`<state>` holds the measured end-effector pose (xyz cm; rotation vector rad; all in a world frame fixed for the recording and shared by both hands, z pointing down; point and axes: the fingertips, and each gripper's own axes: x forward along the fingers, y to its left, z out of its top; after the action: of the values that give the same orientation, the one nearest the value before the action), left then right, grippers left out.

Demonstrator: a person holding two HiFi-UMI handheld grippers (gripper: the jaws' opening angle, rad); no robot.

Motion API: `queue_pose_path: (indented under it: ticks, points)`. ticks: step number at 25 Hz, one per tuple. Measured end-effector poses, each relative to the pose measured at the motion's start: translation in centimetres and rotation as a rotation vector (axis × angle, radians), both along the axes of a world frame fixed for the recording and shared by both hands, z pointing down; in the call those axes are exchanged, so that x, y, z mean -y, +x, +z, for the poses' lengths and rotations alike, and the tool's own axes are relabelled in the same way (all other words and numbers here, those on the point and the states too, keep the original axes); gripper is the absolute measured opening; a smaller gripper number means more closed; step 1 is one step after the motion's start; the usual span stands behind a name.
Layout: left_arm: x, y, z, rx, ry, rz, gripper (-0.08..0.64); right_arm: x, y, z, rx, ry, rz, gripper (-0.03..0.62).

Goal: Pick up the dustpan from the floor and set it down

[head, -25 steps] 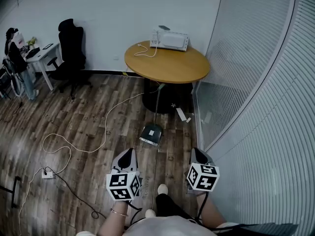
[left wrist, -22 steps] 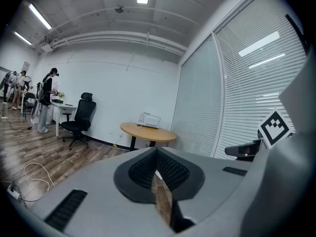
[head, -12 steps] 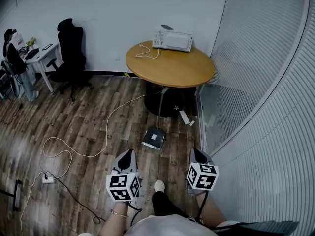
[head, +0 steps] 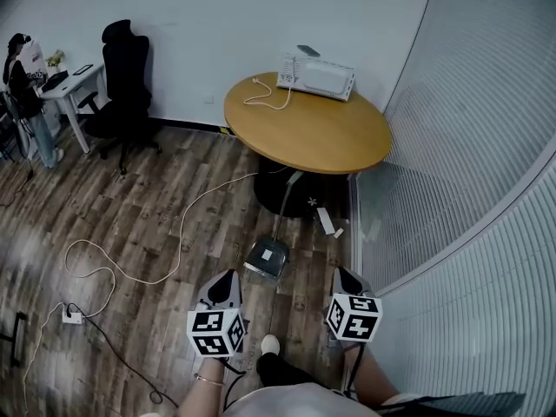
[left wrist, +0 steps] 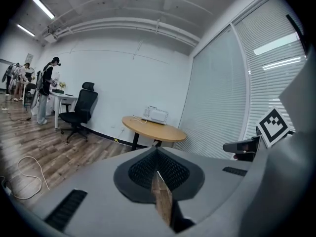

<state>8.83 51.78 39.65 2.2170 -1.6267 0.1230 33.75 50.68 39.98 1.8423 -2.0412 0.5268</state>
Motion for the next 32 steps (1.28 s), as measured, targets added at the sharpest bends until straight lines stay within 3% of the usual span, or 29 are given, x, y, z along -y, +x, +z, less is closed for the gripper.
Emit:
queue_pose_path:
  ticks: [12,23,32]
  points:
    - [10.2,3.0,-2.0,0.119,0.018,0.083,0.017,10.0,2.2,0.9,0.094,0.003,0.036,0.032]
    - [14.8,4.5,0.8,0.126,-0.048,0.122,0.017,13.9,2.3,3.6,0.113,-0.073,0.050,0.032]
    - [21.5,3.6,1.3,0.135,-0.021,0.241,0.017,18.3,0.9,2.9,0.114,-0.028,0.145,0.032]
